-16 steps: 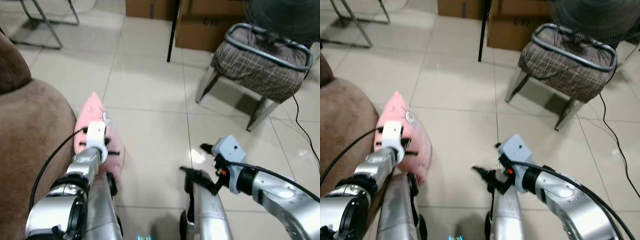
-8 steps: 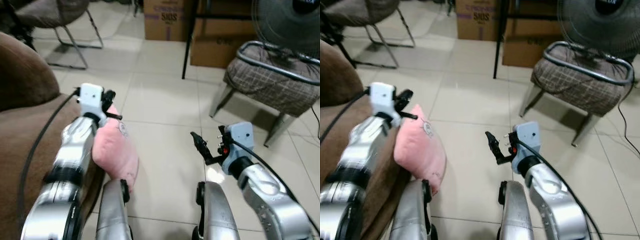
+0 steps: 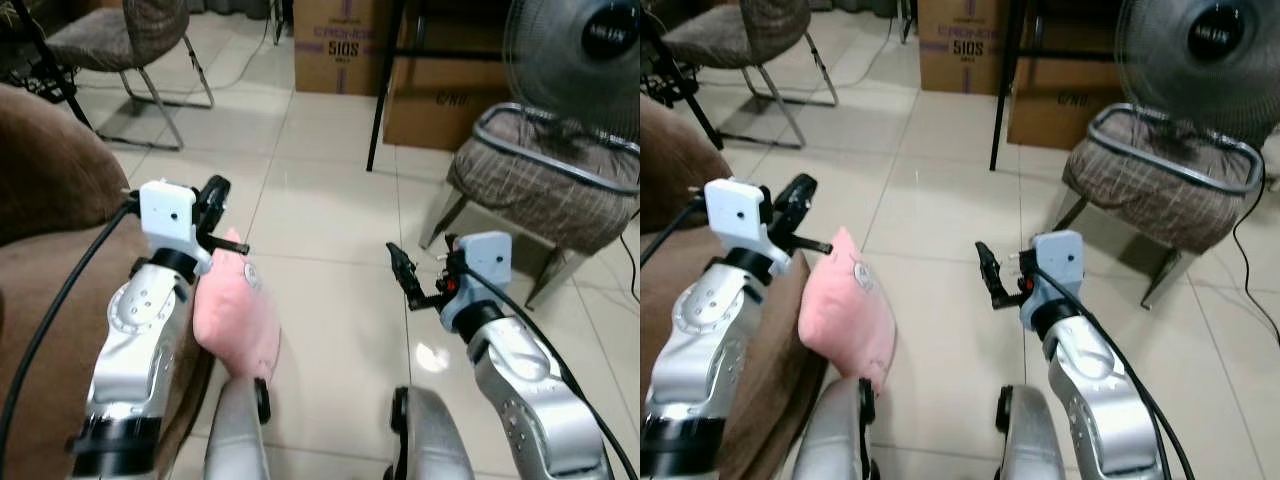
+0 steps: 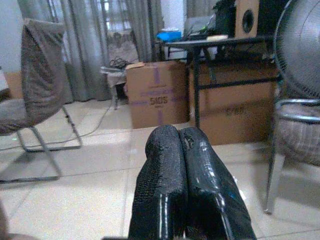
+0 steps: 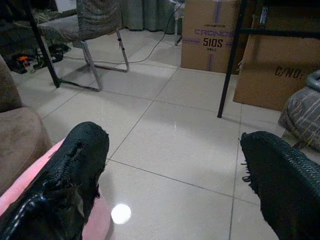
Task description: Move the pillow to the sofa from floor
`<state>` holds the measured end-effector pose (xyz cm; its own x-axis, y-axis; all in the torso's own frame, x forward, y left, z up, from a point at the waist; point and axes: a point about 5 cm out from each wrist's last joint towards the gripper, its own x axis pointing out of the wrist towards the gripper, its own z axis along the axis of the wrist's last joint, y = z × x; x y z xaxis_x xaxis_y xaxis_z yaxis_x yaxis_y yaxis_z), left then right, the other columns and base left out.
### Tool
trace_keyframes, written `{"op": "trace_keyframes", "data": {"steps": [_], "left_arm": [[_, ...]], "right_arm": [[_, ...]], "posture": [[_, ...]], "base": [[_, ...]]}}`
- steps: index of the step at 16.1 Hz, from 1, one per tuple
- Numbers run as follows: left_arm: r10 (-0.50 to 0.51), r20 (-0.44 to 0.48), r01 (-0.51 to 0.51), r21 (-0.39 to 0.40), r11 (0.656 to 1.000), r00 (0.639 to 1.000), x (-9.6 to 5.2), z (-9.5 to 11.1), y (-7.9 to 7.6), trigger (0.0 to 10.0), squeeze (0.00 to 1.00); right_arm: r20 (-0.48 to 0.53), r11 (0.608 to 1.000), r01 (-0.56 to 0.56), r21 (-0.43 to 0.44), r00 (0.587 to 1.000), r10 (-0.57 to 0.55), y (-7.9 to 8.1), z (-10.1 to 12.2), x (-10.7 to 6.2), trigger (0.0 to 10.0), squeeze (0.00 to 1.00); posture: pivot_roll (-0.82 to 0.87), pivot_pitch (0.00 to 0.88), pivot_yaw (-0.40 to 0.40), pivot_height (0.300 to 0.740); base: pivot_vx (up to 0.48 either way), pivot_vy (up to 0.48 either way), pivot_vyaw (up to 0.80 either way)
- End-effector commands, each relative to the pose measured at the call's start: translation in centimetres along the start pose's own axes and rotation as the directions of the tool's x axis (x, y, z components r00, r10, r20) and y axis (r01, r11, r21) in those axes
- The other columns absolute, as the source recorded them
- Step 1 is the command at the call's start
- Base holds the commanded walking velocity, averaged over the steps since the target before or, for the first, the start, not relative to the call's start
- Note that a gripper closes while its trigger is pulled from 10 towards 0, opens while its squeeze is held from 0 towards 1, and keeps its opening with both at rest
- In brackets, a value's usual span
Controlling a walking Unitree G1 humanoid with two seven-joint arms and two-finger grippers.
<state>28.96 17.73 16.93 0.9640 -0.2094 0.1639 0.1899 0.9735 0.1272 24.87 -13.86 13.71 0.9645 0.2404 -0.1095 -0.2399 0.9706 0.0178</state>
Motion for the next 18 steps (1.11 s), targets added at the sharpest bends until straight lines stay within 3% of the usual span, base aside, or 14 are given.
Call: {"op": "trace_keyframes", "data": {"steps": [1, 2, 3, 4, 7, 12, 15, 18], "left_arm": [[-0.006, -0.057, 0.005, -0.024, 1.0, 0.998, -1.2, -0.8, -0.4, 10.0, 0.0], [-0.017, -0.099, 0.015, -0.026, 1.0, 0.995, -2.2, -1.3, -0.8, 10.0, 0.15], [-0.022, -0.115, 0.019, -0.027, 0.999, 0.993, -2.7, -1.5, -0.9, 10.0, 0.69], [-0.028, -0.134, 0.021, -0.056, 0.998, 0.991, -3.3, -1.5, -1.4, 10.0, 1.0], [-0.034, -0.153, 0.024, -0.066, 0.998, 0.988, -3.7, -1.6, -2.3, 10.0, 1.0], [-0.028, -0.165, 0.018, -0.063, 0.998, 0.986, -3.7, -1.4, -2.3, 10.0, 1.0], [0.028, -0.164, -0.041, -0.076, 0.996, 0.986, -3.7, -1.4, -2.1, 10.0, 1.0], [0.041, -0.176, -0.053, -0.067, 0.996, 0.983, -4.2, -1.7, -2.0, 10.0, 1.0]], "right_arm": [[0.004, 1.0, 0.005, -0.015, 1.0, -0.005, 0.1, 0.0, 0.2, 10.0, 0.0], [-0.006, 1.0, 0.017, -0.021, 1.0, -0.017, 0.0, -0.2, 0.2, 10.0, 0.0], [-0.007, 0.999, 0.029, -0.014, 1.0, -0.029, -0.2, -0.3, 0.1, 10.0, 0.0], [-0.002, 0.999, 0.043, -0.006, 0.999, -0.043, -0.4, -0.3, 0.2, 10.0, 0.0], [-0.044, 0.992, 0.123, 0.004, 0.991, -0.123, -1.4, -0.9, 0.6, 10.0, 0.0], [-0.021, 0.989, 0.144, 0.034, 0.989, -0.144, -1.9, -0.4, 0.7, 10.0, 0.0], [-0.028, 0.979, 0.196, -0.063, 0.98, -0.198, -2.6, -0.4, 0.9, 10.0, 0.0], [0.022, 0.985, 0.167, -0.035, 0.986, -0.167, -2.5, 0.4, 0.9, 10.0, 0.0]], "posture": [[0.05, 0.0, 0.015, 0.653], [0.05, 0.0, 0.011, 0.653], [0.05, 0.0, 0.011, 0.653], [0.06, 0.0, 0.002, 0.653], [0.07, 0.0, -0.012, 0.653], [0.06, 0.0, -0.006, 0.703], [0.07, 0.0, -0.015, 0.728], [0.07, 0.0, -0.021, 0.74]], "base": [[0.0, 0.0, 0.0], [0.0, 0.0, 0.0], [0.0, 0.0, 0.0], [0.0, 0.0, 0.0], [0.0, 0.0, 0.0], [0.0, 0.0, 0.0], [0.0, 0.0, 0.0], [0.0, 0.0, 0.0]]}}
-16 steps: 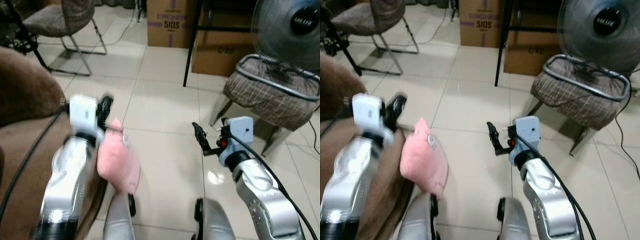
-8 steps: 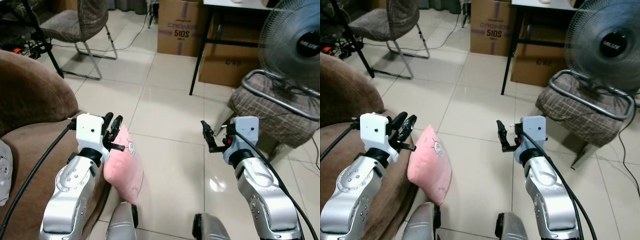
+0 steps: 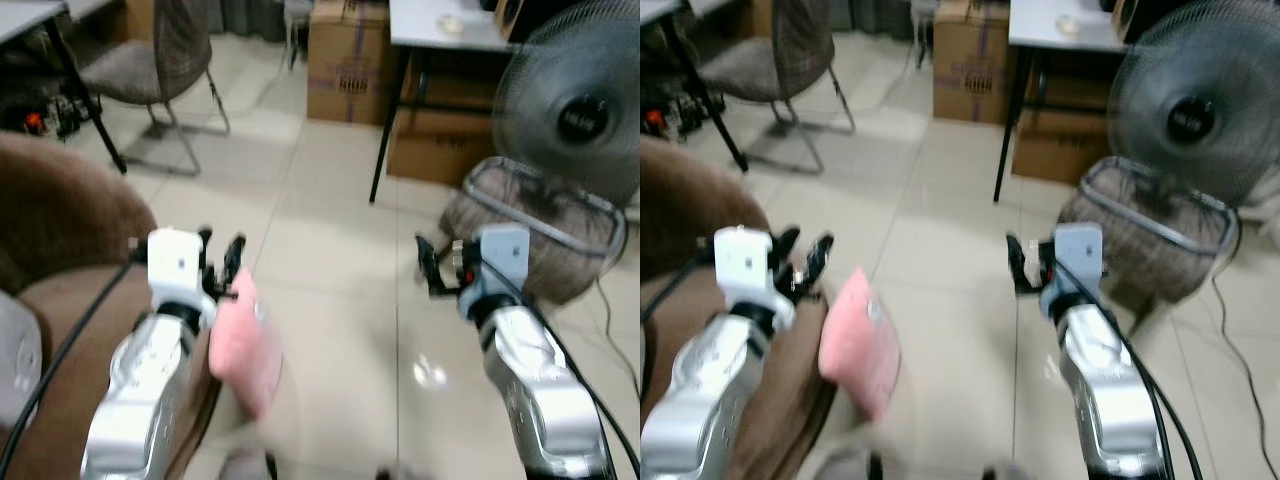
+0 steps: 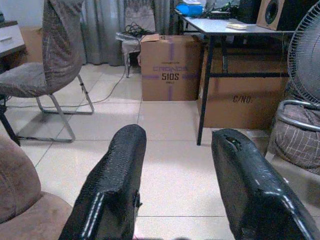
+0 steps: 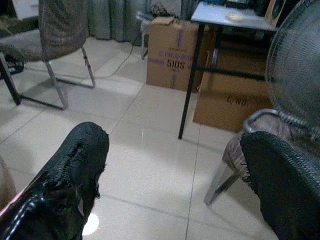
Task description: Move the pillow to the sofa from floor
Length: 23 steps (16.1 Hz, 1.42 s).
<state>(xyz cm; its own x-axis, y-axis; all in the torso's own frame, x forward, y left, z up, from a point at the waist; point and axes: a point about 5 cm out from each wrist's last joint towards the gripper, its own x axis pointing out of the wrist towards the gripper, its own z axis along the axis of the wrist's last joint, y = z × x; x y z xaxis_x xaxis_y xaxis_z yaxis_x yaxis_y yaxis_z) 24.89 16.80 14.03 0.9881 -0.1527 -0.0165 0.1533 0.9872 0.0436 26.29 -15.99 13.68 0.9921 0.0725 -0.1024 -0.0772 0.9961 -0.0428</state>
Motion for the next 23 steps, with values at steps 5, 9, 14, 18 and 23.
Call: {"op": "trace_keyframes", "data": {"steps": [5, 9, 14, 18, 23], "left_arm": [[0.024, 0.025, -0.025, 0.051, 0.998, 0.999, 0.4, 0.7, -0.1, 10.0, 1.0], [0.041, 0.025, -0.043, 0.06, 0.997, 0.999, 0.6, 0.8, 0.0, 10.0, 1.0], [0.044, 0.024, -0.046, 0.073, 0.996, 0.999, 0.8, 0.9, 0.0, 10.0, 1.0], [0.036, 0.019, -0.038, 0.087, 0.995, 0.999, 1.0, 0.9, 0.1, 10.0, 1.0], [0.024, 0.016, -0.025, 0.103, 0.994, 1.0, 1.3, 1.0, 0.3, 10.0, 1.0]], "right_arm": [[0.021, 0.998, -0.058, -0.03, 0.998, 0.059, 1.0, 0.3, 0.5, 10.0, 0.0], [0.034, 0.997, -0.08, -0.009, 0.996, 0.08, 1.1, 0.5, 0.9, 10.0, 0.0], [0.026, 0.996, -0.084, 0.031, 0.996, 0.083, 1.2, 0.3, 1.1, 10.0, 0.0], [0.019, 0.995, -0.065, 0.075, 0.998, 0.064, 1.2, 0.0, 1.1, 10.0, 0.0], [0.027, 0.994, -0.041, 0.103, 0.999, 0.038, 1.2, 0.1, 1.1, 10.0, 0.0]], "posture": [[0.08, 0.0, -0.026, 0.74], [0.08, 0.0, -0.027, 0.74], [0.08, 0.0, -0.024, 0.74], [0.09, 0.0, 0.0, 0.74], [0.08, 0.0, 0.027, 0.74]], "base": [[0.0, -0.279, 0.38], [0.0, -0.48, 0.75], [0.0, -0.477, 0.77], [0.0, -0.478, 0.77], [0.0, -0.478, 0.77]]}}
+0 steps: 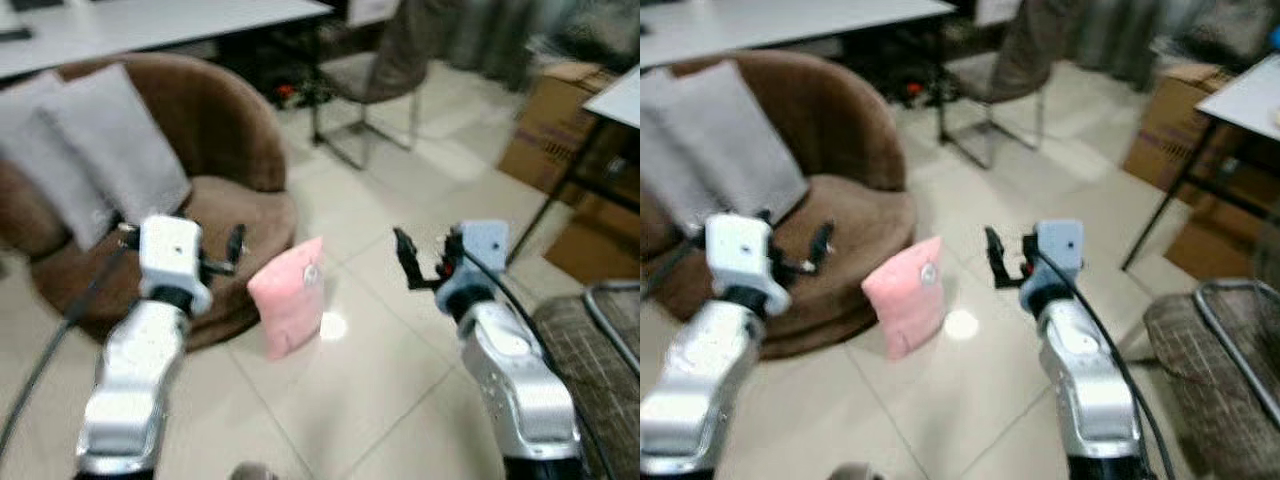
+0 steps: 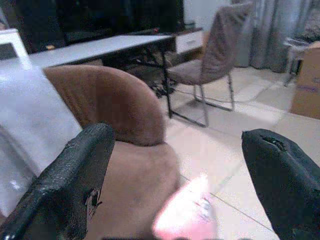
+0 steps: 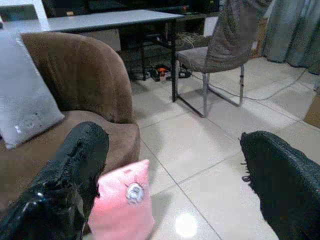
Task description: Move the pillow to the sofa from floor
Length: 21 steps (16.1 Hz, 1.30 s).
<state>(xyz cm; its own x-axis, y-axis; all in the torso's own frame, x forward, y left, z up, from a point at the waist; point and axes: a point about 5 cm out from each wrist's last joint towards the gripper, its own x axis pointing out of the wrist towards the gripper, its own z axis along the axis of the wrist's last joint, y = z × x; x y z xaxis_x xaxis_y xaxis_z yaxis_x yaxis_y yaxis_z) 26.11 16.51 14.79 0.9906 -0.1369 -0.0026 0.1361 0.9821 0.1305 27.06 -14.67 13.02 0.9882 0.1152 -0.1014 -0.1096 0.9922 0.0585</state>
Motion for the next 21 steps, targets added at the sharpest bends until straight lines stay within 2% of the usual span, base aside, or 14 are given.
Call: {"op": "trace_keyframes", "data": {"steps": [1, 3, 6, 8, 9, 11, 12, 13, 14, 16, 18, 19, 21], "left_arm": [[0.006, -0.001, -0.006, 0.02, 1.0, 1.0, 0.1, 0.1, 0.4, 10.0, 1.0], [-0.006, 0.01, 0.006, 0.003, 1.0, 1.0, 0.0, 0.1, 0.1, 10.0, 1.0], [0.003, 0.054, -0.002, -0.011, 1.0, 0.999, 0.0, 0.6, 0.1, 10.0, 0.97], [0.029, 0.052, -0.029, 0.008, 1.0, 0.998, 0.0, 0.6, 0.4, 10.0, 0.97], [0.03, 0.057, -0.031, 0.014, 0.999, 0.998, 0.0, 0.6, 0.4, 10.0, 0.98], [0.021, 0.069, -0.023, 0.019, 1.0, 0.997, -0.2, 0.5, 0.4, 10.0, 0.98], [0.022, 0.072, -0.024, 0.023, 0.999, 0.997, -0.3, 0.4, 0.5, 10.0, 0.98], [0.023, 0.073, -0.025, 0.029, 0.999, 0.997, -0.4, 0.4, 0.6, 10.0, 0.99], [0.027, 0.073, -0.029, 0.038, 0.999, 0.997, -0.4, 0.2, 0.7, 10.0, 0.99], [0.026, 0.073, -0.029, 0.04, 0.999, 0.997, -0.4, 0.3, 0.7, 10.0, 0.99], [0.026, 0.073, -0.03, 0.045, 0.999, 0.997, -0.4, 0.3, 0.7, 10.0, 0.99], [0.027, 0.075, -0.031, 0.046, 0.998, 0.997, -0.4, 0.3, 0.6, 10.0, 0.99], [0.028, 0.077, -0.032, 0.046, 0.998, 0.997, -0.4, 0.3, 0.6, 10.0, 0.99]], "right_arm": [[0.024, 1.0, 0.009, 0.014, 1.0, -0.009, -0.1, 0.5, 0.1, 10.0, 0.0], [0.021, 0.999, 0.04, 0.015, 0.999, -0.04, -0.3, 0.4, 0.0, 10.0, 0.0], [0.0, 0.996, 0.086, 0.038, 0.996, -0.086, -0.6, 0.1, 0.0, 10.0, 0.0], [-0.036, 0.993, 0.114, -0.009, 0.993, -0.114, -1.0, -0.3, 0.1, 10.0, 0.0], [-0.035, 0.993, 0.115, -0.005, 0.993, -0.115, -1.1, -0.3, 0.1, 10.0, 0.0], [-0.002, 0.992, 0.125, -0.006, 0.992, -0.125, -1.1, 0.1, 0.2, 10.0, 0.0], [0.028, 0.986, 0.153, -0.064, 0.988, -0.151, -1.2, 0.3, 0.2, 10.0, 0.0], [0.048, 0.984, 0.17, -0.056, 0.985, -0.167, -1.3, 0.3, 0.2, 10.0, 0.0], [0.039, 0.985, 0.174, 0.013, 0.984, -0.174, -1.8, 0.1, 0.2, 10.0, 0.0], [0.031, 0.986, 0.162, 0.029, 0.986, -0.162, -1.9, 0.1, 0.2, 10.0, 0.0], [0.081, 0.973, 0.229, 0.019, 0.97, -0.23, -2.6, 0.6, 0.2, 10.0, 0.0], [0.047, 0.96, 0.267, 0.078, 0.961, -0.271, -2.7, 0.4, 0.3, 10.0, 0.0], [0.07, 0.971, 0.233, 0.06, 0.969, -0.237, -2.5, 0.6, 0.4, 10.0, 0.0]], "posture": [[0.08, 0.0, 0.028, 0.74], [0.07, 0.0, 0.026, 0.74], [0.07, 0.0, 0.019, 0.74], [0.07, 0.0, 0.012, 0.74], [0.08, 0.0, 0.01, 0.74], [0.08, 0.0, 0.008, 0.74], [0.08, 0.0, 0.008, 0.74], [0.08, 0.0, 0.003, 0.74], [0.08, 0.0, -0.004, 0.74], [0.08, 0.0, -0.008, 0.74], [0.09, 0.0, -0.01, 0.74], [0.08, 0.0, -0.01, 0.74], [0.08, 0.0, -0.011, 0.74]], "base": [[0.0, -0.48, 0.77], [0.0, -0.232, 0.77], [0.0, 0.0, 0.0], [0.0, 0.0, 0.0], [0.0, 0.0, 0.0], [0.126, 0.0, 0.0], [0.289, 0.0, 0.0], [0.311, 0.0, 0.0], [0.364, 0.0, 0.0], [0.366, 0.0, 0.0], [0.368, 0.0, 0.0], [0.368, 0.0, 0.0], [0.371, 0.0, 0.0]]}}
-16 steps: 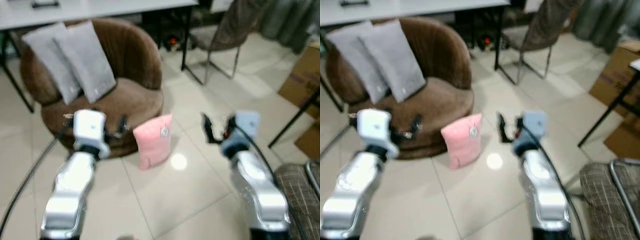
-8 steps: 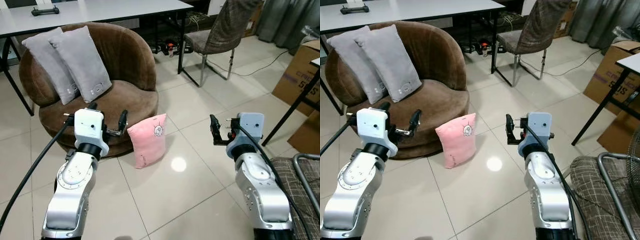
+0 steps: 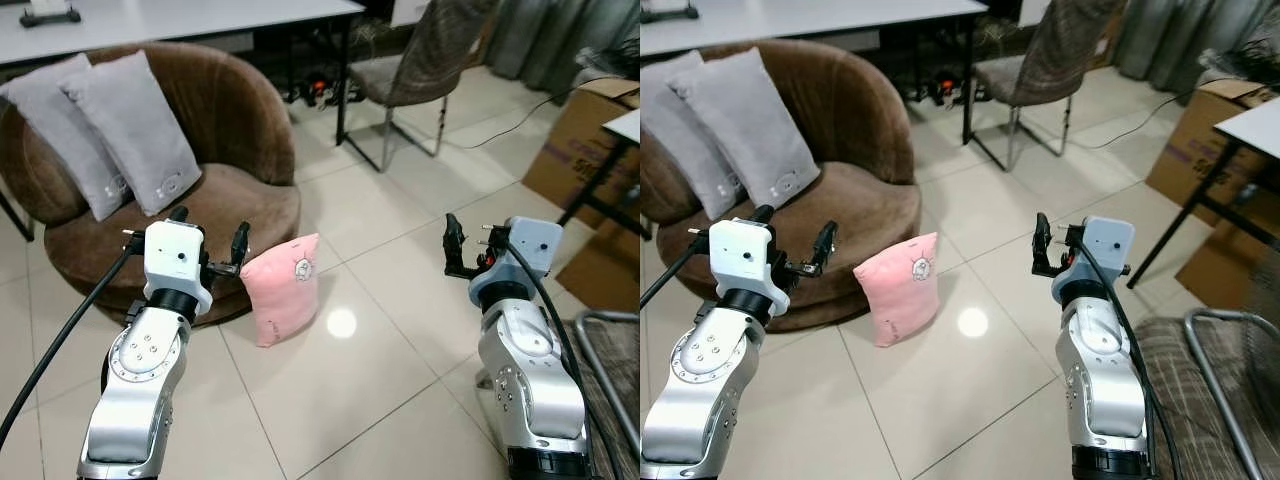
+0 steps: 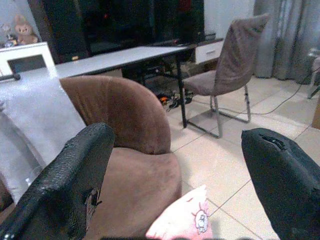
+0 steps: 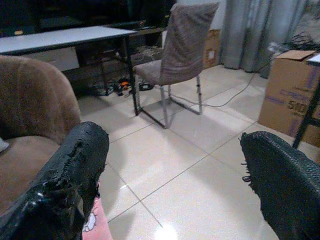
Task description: Move the pillow to the sofa from floor
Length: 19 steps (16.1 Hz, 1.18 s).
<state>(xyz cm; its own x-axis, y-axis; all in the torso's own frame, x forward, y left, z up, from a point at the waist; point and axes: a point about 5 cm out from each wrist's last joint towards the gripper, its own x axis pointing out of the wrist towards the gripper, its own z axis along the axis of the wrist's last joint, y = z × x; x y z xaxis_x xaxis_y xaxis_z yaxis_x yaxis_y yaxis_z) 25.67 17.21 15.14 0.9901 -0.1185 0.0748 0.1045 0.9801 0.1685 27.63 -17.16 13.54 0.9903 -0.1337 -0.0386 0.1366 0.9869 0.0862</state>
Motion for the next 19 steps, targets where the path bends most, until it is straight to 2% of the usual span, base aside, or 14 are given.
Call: {"op": "trace_keyframes", "data": {"steps": [1, 2, 3, 5, 7, 9, 14, 16, 19], "left_arm": [[0.0, 0.002, 0.0, 0.006, 1.0, 1.0, 0.1, 0.0, -0.1, 10.0, 0.99], [0.0, 0.002, 0.0, 0.005, 1.0, 1.0, 0.2, 0.0, -0.2, 10.0, 0.99], [-0.001, 0.001, 0.001, 0.003, 1.0, 1.0, 0.2, 0.0, -0.2, 10.0, 1.0], [-0.002, 0.001, 0.002, 0.0, 1.0, 1.0, 0.2, -0.1, -0.3, 10.0, 1.0], [0.0, -0.006, 0.0, -0.002, 1.0, 1.0, 0.1, -0.3, -0.3, 10.0, 1.0], [-0.001, -0.007, 0.001, -0.001, 1.0, 1.0, 0.1, -0.3, -0.3, 10.0, 1.0], [-0.004, -0.016, 0.004, -0.005, 1.0, 1.0, 0.0, -0.5, -0.4, 10.0, 1.0], [-0.011, -0.02, 0.011, -0.002, 1.0, 1.0, 0.0, -0.6, -0.4, 10.0, 0.99], [-0.021, -0.027, 0.021, 0.007, 1.0, 0.999, -0.1, -0.7, -0.4, 10.0, 0.99]], "right_arm": [[0.016, 1.0, 0.026, -0.016, 1.0, -0.026, -0.1, 0.0, 0.3, 10.0, 0.0], [0.014, 0.995, 0.088, -0.042, 0.996, -0.087, -0.4, 0.0, 0.5, 10.0, 0.0], [-0.02, 0.998, 0.059, -0.018, 0.998, -0.059, -0.2, -0.2, 0.5, 10.0, 0.0], [-0.021, 0.999, -0.032, 0.039, 0.999, 0.033, 0.3, 0.0, 0.3, 10.0, 0.0], [-0.02, 0.995, -0.101, 0.016, 0.995, 0.101, 0.8, 0.2, 0.2, 10.0, 0.0], [-0.014, 0.994, -0.104, 0.034, 0.994, 0.105, 1.0, 0.2, 0.3, 10.0, 0.0], [-0.012, 0.99, -0.125, 0.06, 0.992, 0.126, 1.0, 0.4, 0.4, 10.0, 0.0], [-0.029, 0.986, -0.108, 0.126, 0.993, 0.112, 0.9, 0.3, 0.4, 10.0, 0.0], [-0.028, 0.989, -0.111, 0.1, 0.993, 0.115, 0.9, 0.1, 0.4, 10.0, 0.0]], "posture": [[0.08, 0.0, -0.011, 0.74], [0.08, 0.0, -0.013, 0.74], [0.08, 0.0, -0.016, 0.74], [0.08, 0.0, -0.021, 0.74], [0.08, 0.0, -0.023, 0.74], [0.08, 0.0, -0.023, 0.74], [0.08, 0.0, -0.023, 0.74], [0.09, 0.0, -0.025, 0.74], [0.09, 0.0, -0.022, 0.74]], "base": [[0.371, 0.0, 0.0], [0.371, 0.0, 0.0], [0.379, 0.0, 0.0], [0.392, 0.0, 0.0], [0.409, 0.0, 0.0], [0.407, 0.0, 0.2], [0.405, 0.0, 0.7], [0.409, 0.0, 0.0], [0.401, 0.0, 0.0]]}}
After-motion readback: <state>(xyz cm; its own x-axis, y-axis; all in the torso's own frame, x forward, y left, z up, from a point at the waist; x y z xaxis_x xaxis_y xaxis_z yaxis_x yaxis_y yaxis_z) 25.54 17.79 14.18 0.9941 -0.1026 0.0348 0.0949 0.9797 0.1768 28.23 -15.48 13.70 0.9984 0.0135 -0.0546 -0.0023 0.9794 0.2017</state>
